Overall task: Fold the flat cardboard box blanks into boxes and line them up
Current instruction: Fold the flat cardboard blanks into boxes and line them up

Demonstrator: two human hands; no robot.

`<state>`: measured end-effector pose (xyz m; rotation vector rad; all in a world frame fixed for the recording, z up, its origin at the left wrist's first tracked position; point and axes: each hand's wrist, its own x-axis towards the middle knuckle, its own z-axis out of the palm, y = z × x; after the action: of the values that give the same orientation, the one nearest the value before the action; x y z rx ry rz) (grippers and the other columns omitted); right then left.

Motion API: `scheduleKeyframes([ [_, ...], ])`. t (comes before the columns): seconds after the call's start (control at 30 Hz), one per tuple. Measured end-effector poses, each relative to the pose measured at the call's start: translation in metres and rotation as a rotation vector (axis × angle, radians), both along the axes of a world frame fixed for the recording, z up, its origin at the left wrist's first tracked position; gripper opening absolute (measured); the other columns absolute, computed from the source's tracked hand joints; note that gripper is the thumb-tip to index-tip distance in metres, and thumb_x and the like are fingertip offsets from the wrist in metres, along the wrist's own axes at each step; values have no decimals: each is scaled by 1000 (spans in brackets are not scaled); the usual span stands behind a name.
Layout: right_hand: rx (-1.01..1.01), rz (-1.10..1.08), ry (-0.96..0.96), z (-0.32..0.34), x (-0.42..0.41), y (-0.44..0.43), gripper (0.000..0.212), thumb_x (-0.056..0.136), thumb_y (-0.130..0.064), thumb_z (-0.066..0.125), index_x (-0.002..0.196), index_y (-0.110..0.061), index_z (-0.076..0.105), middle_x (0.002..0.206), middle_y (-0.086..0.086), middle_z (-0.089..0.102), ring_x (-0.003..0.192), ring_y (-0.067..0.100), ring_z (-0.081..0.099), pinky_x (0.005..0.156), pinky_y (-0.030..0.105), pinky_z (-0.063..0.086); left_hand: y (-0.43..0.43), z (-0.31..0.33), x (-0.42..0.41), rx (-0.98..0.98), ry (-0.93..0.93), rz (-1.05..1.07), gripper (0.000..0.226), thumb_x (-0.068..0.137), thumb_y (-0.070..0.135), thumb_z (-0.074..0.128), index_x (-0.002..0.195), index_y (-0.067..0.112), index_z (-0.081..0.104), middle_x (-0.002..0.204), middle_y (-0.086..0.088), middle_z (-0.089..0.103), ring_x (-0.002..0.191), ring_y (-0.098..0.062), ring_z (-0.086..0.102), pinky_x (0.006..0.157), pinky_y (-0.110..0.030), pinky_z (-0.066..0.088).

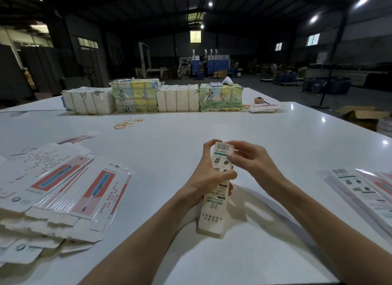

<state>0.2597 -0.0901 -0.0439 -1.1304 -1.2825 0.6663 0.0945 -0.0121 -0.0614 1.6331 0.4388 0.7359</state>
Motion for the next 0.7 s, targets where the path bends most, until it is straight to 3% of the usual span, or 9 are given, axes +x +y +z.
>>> scheduleKeyframes([
  [0.1,-12,-14,22,-8,-9,6,35,100,-12,67,134,-20,64,117,-3,77,112,20,73,91,35,62,1,-2,3,-100,-45,-1,82,88,14,83,135,57,31,108,-13,72,71,-37,74,65,-44,63],
  [0.17,-23,-52,5,-10,-12,8,44,103,-18,65,145,-22,54,123,-6,74,114,16,72,93,33,61,1,-4,5,-164,-83,-1,80,90,15,82,135,58,31,109,-9,75,76,-38,75,68,-45,64],
  [0.27,-55,-96,-70,-14,-13,8,50,106,-34,60,153,-31,44,138,-8,62,117,10,69,89,29,61,-2,-5,11,-280,-132,11,83,88,13,75,142,53,27,124,-19,68,84,-39,74,76,-53,64],
  [0.37,-54,-156,-166,-19,-17,6,47,107,-36,57,152,-36,43,143,-11,54,121,4,63,80,25,61,-5,-4,16,-385,-259,82,70,96,8,58,147,45,28,134,-23,62,94,-39,74,84,-59,62],
  [0.47,4,-249,-425,-21,-23,5,44,106,-43,55,148,-32,48,136,-9,56,114,-1,61,86,25,56,-4,1,13,-503,-409,98,42,108,18,49,141,40,37,116,-16,74,103,-40,75,89,-62,60],
  [0.57,-12,-216,-572,-16,-31,-1,55,95,-57,65,142,-30,56,131,-11,59,115,2,61,95,26,53,-8,9,8,-557,-471,73,37,107,35,57,140,32,40,94,-12,71,84,-30,72,68,-45,62],
  [0.67,-78,-176,-567,-1,-27,-10,58,90,-44,79,142,-33,56,129,-7,68,109,5,67,93,25,56,-13,11,6,-529,-394,28,71,101,54,57,157,15,36,126,-22,63,111,-43,67,77,-47,63],
  [0.7,-93,-183,-574,6,-24,-14,59,90,-39,81,143,-33,56,128,-4,70,104,7,70,90,26,58,-12,10,6,-499,-354,8,69,100,58,55,155,19,42,136,-23,63,120,-44,66,85,-50,63],
])
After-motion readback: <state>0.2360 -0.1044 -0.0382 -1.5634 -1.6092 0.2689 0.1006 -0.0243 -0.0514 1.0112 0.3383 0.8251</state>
